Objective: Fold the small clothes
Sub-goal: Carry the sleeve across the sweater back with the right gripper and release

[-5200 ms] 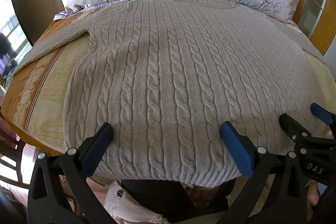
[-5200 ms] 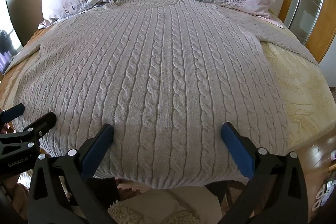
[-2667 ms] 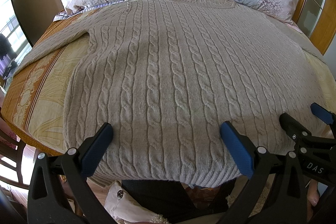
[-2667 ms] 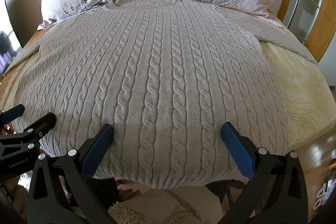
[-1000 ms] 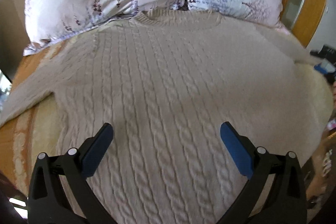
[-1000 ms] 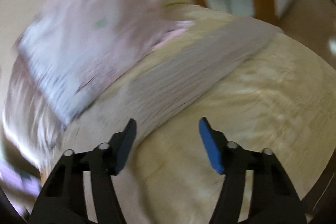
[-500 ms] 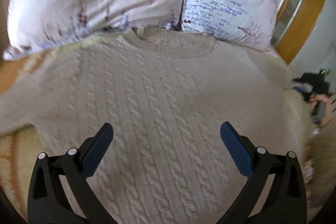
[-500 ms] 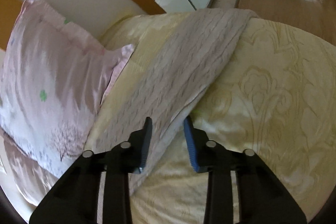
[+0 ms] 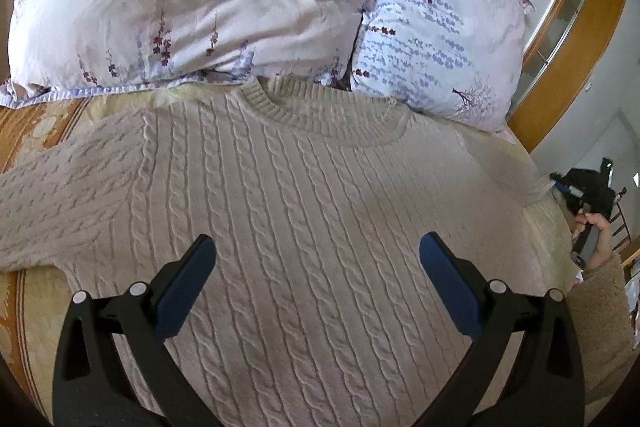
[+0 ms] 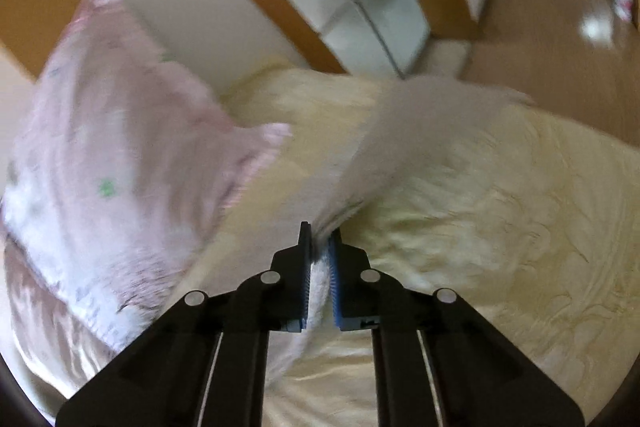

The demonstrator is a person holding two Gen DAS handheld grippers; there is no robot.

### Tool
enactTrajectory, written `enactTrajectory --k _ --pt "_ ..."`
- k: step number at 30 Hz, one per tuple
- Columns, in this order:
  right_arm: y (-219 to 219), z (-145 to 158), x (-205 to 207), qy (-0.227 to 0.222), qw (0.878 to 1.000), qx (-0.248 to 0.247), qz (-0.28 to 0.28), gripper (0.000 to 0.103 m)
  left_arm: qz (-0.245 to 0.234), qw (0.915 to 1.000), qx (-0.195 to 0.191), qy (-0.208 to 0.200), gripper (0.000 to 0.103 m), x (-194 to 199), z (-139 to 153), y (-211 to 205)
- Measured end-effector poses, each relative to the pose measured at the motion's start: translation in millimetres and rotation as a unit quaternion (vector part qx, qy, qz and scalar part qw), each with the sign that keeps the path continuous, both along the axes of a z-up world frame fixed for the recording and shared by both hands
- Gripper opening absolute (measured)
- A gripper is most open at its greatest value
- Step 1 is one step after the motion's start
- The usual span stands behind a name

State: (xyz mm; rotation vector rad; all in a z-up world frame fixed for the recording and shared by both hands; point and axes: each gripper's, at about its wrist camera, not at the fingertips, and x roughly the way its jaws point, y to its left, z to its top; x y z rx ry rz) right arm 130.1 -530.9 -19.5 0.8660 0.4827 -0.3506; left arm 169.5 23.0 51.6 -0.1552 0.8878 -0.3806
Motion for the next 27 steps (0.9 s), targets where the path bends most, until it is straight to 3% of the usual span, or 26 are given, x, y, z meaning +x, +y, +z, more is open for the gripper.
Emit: enactTrajectory --k 3,8,11,14,17,20,22,23,24,27 --pt "37 30 -1 -0.041 0.997 -0.034 0.058 0.009 -0.006 0.9993 -0.037 -0.006 0.101 1 3 7" --pt "126 58 2 -0.086 0.976 -0.062 0.19 0.009 0.013 0.9939 -0.109 0.011 0.101 9 -1 21" --pt "188 44 9 -0.079 0.956 -0.062 0.276 0.009 0.021 0.9927 -0.118 0.015 0.101 12 -4 24" --pt "240 14 22 -0.036 0.937 -0.053 0.343 0.009 0.018 0.9931 -0.115 0.013 0.101 13 -7 20" --pt "264 -15 31 0.009 0.93 -0.053 0.364 0.009 0.008 0.9939 -0.109 0.012 0.101 13 -8 14" --pt "257 -27 30 0.013 0.934 -0.011 0.357 0.013 -0.004 0.9943 -0.106 0.011 0.101 11 -8 10" --pt "244 -28 23 0.001 0.938 0.016 0.346 0.031 -0.007 0.9942 -0.107 0.009 0.101 10 -7 10" --pt "233 -28 17 -0.008 0.943 0.032 0.331 0.049 -0.007 0.994 -0.109 0.009 0.101 11 -7 10" --pt "221 -29 12 -0.017 0.95 0.044 0.31 0.056 -0.008 0.9937 -0.111 0.01 0.101 11 -8 11" --pt "196 -27 16 -0.018 0.965 0.055 0.257 0.055 -0.005 0.9924 -0.122 0.016 0.101 13 -9 15"
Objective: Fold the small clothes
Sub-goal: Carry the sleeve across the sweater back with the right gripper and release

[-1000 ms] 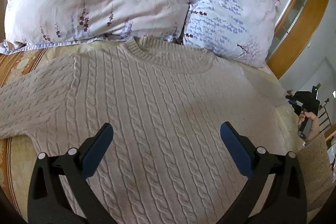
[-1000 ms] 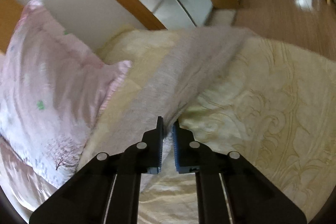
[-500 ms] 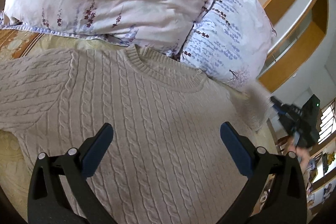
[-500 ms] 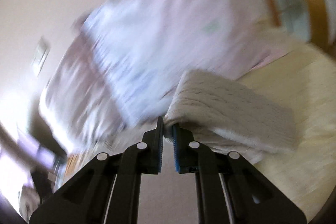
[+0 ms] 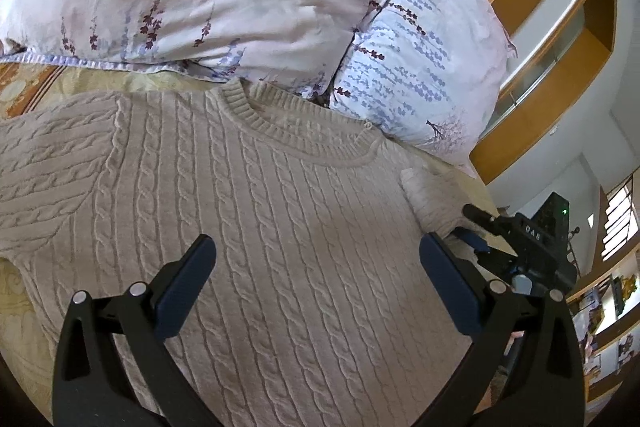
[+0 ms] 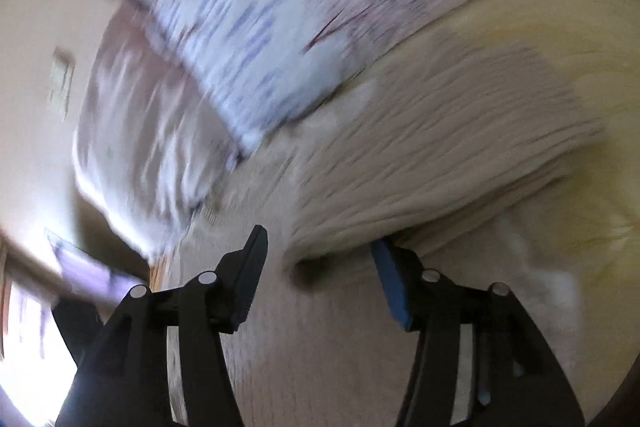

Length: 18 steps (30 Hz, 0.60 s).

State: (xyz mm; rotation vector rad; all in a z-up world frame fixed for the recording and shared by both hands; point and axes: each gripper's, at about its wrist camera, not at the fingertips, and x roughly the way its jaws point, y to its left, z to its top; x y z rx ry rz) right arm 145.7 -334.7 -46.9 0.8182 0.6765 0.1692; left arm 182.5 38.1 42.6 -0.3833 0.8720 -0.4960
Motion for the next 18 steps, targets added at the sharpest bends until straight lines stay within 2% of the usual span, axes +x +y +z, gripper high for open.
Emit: enactTrajectory --k 1,2,3,6,9,11,14,17,18 --pt "-10 0 1 0.007 1.0 -0.004 -0.028 0.054 0.001 1.0 -0.005 0.002 0.101 0 -1 2" --pt "-11 0 8 0.013 0.999 -0.02 -0.047 0.043 0.003 0.9999 -0.012 0.006 0.101 1 -2 5" --pt "-12 2 11 0.018 0.997 -0.038 -0.058 0.023 0.006 0.9997 -0.02 0.009 0.101 1 -3 8" --pt "0 21 12 0.005 0.991 -0.112 -0.072 0.013 0.011 0.9988 -0.045 0.016 0.101 1 -5 16" --pt "49 51 19 -0.054 0.983 -0.173 -0.021 0.012 0.02 0.9972 -0.069 0.017 0.101 0 -5 24" --pt "99 63 30 -0.085 0.974 -0.199 0.061 0.012 0.026 0.9962 -0.082 0.016 0.101 0 -4 29" --pt "173 51 49 -0.07 0.952 -0.222 0.199 0.014 0.029 0.9945 -0.099 0.016 0.101 -1 -3 33" --pt "210 29 53 -0.047 0.932 -0.243 0.264 0.033 0.031 0.9935 -0.107 0.024 0.101 -1 -5 35" --pt "212 23 51 -0.042 0.932 -0.236 0.272 0.033 0.031 0.9932 -0.109 0.028 0.101 -2 -6 36"
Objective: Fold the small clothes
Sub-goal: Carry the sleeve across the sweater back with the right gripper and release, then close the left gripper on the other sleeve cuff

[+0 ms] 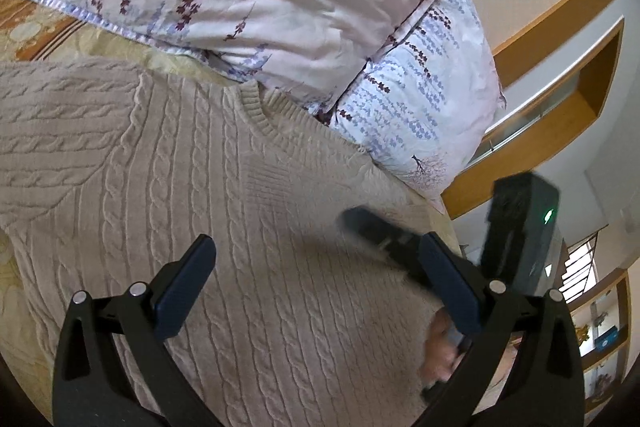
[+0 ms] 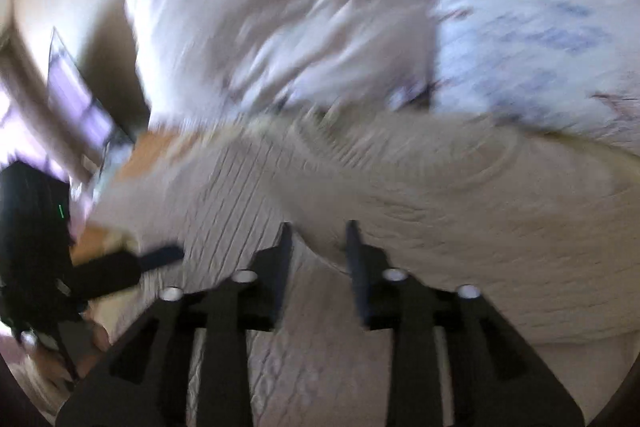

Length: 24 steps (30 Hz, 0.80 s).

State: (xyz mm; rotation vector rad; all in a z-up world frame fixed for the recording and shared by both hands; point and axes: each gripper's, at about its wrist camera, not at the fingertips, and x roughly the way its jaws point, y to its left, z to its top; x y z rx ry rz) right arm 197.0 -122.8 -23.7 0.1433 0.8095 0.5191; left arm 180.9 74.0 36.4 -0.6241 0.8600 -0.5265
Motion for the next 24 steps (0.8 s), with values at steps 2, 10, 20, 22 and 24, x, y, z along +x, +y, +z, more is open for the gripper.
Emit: enactTrajectory --k 2,10,20,22,24 --pt "-11 -9 -5 0.023 0.999 0.025 -0.004 0.038 -0.003 0.9999 -0.006 0.011 0.101 1 -3 0" --pt "-149 -41 -47 0.107 0.946 0.262 -0.157 0.049 -0.017 0.9972 -0.03 0.066 0.086 12 -17 -13" --pt "-237 -70 -62 0.096 0.877 0.363 -0.301 0.048 0.024 0.9888 -0.042 0.141 0.065 40 -44 -29" --pt "-244 -71 -64 0.091 0.869 0.369 -0.318 0.048 0.037 0.9879 -0.041 0.145 0.047 47 -47 -28" --pt "-248 -72 -65 0.088 0.859 0.387 -0.323 0.048 0.05 0.9866 -0.042 0.149 0.031 55 -52 -27"
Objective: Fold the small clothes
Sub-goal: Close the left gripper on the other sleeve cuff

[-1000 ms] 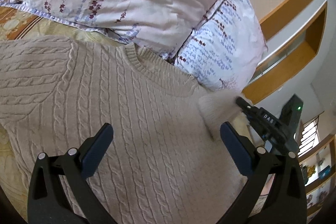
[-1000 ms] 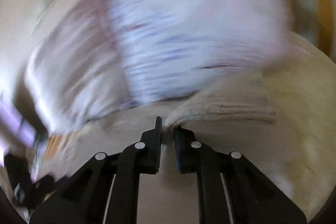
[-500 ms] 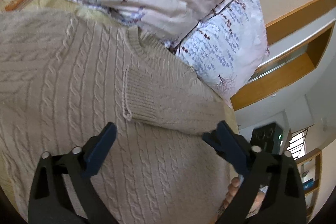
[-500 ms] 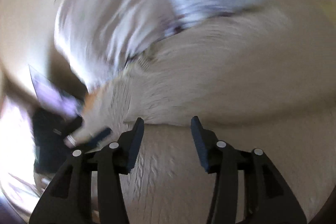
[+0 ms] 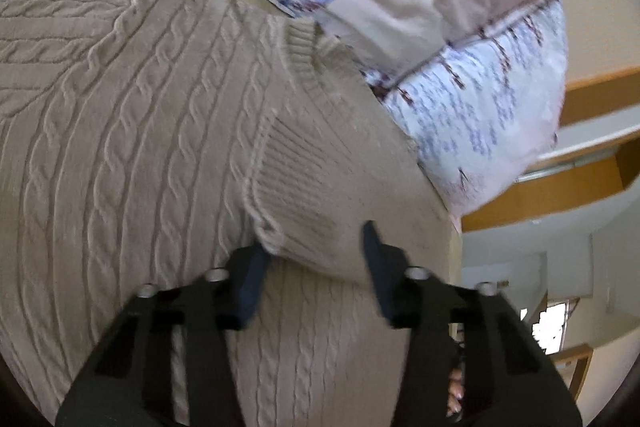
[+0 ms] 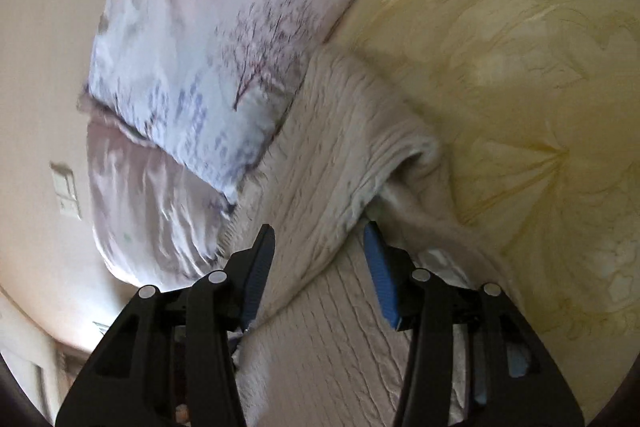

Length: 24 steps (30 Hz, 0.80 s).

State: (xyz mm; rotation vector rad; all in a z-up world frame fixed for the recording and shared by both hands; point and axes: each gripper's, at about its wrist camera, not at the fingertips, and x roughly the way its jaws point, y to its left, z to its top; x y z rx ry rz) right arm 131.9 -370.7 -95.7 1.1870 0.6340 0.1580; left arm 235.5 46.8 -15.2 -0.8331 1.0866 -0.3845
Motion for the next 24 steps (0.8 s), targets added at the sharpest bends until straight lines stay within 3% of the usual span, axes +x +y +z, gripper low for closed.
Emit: enactTrajectory --k 1,3,5,10,14,16,19,24 --pt "-4 -1 -2 -0.001 1.0 0.005 -0.004 0.048 0.003 1.0 -0.001 0.003 0.02 3 -3 1" --pt "-6 -1 -3 -0.002 1.0 0.011 -0.014 0.048 0.004 0.9999 0.0 0.01 0.01 9 -8 2" --pt "-8 0 -2 -0.002 1.0 0.012 -0.022 0.048 -0.002 1.0 0.004 0.002 0.009 14 -8 2" --pt "-9 1 1 0.0 0.999 0.004 -0.039 0.048 -0.002 0.9973 0.033 -0.065 0.007 26 18 9" --pt "-6 1 1 0.0 0.999 -0.013 -0.042 0.047 0.017 0.994 0.069 -0.083 0.007 32 29 27" --pt "-3 1 4 0.005 0.999 -0.028 -0.042 0.041 0.012 0.9946 0.071 -0.074 0.007 33 24 32" --pt "1 -1 9 0.022 0.996 -0.067 -0.051 0.012 0.001 0.9937 0.093 -0.063 0.008 28 18 28" --pt "9 3 -4 0.018 0.989 -0.12 -0.082 0.008 -0.013 0.9905 0.121 -0.064 0.008 14 12 27"
